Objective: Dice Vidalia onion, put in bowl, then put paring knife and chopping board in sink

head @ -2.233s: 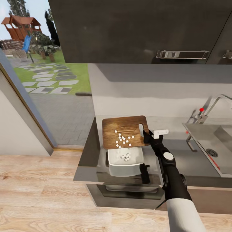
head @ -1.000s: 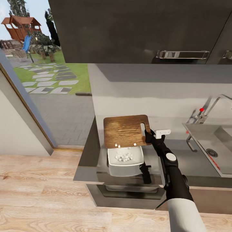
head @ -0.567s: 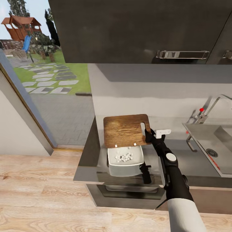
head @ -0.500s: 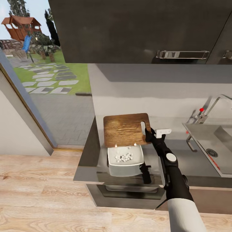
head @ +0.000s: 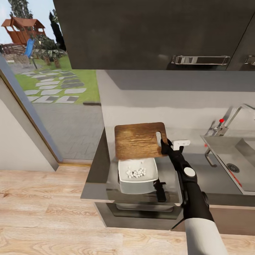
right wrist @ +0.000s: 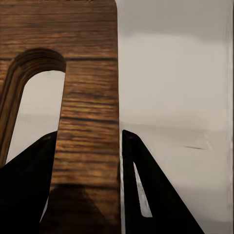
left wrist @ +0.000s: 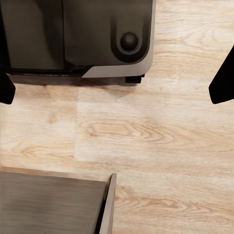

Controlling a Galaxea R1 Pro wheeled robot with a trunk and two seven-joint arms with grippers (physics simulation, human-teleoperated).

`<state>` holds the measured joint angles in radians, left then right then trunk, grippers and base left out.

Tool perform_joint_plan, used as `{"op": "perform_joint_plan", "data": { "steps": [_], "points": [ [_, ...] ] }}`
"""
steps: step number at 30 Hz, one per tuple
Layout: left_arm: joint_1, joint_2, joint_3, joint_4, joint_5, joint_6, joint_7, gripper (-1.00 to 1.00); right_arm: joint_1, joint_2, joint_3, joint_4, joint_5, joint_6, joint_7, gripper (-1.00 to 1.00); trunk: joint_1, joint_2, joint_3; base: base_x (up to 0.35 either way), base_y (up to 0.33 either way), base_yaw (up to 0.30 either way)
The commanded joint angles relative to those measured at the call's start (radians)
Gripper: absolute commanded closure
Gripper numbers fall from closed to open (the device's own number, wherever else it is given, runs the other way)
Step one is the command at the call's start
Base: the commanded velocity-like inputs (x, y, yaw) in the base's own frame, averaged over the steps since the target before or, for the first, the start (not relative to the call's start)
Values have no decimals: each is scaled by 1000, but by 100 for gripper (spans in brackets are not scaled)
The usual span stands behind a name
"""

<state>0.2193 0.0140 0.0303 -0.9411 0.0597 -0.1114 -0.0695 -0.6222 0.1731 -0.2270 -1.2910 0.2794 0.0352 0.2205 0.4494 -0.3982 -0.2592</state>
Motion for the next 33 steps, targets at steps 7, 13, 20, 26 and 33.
{"op": "perform_joint_plan", "data": {
  "steps": [7,13,20,26,33],
  "points": [
    [0,0,2,-2,6,-1,-7,-100,-1,1,-4,-187,-103,378,9,100,1,-2,-2,0,-1,0],
    [0,0,2,-2,6,-1,-6,-100,-1,1,-5,-252,-125,588,-50,100,1,-2,-2,0,-218,0],
    [0,0,2,-1,6,-1,-6,-100,-1,1,-5,-257,-130,637,-275,100,1,-2,-2,0,-304,0],
    [0,0,2,-1,6,-2,-6,-100,-1,1,-5,-257,-131,638,-328,100,1,-2,-2,0,-306,0],
    [0,0,2,-1,6,-3,-6,-100,-1,1,-5,-256,-132,637,-470,100,1,-2,-2,0,-306,0]
  ]
}}
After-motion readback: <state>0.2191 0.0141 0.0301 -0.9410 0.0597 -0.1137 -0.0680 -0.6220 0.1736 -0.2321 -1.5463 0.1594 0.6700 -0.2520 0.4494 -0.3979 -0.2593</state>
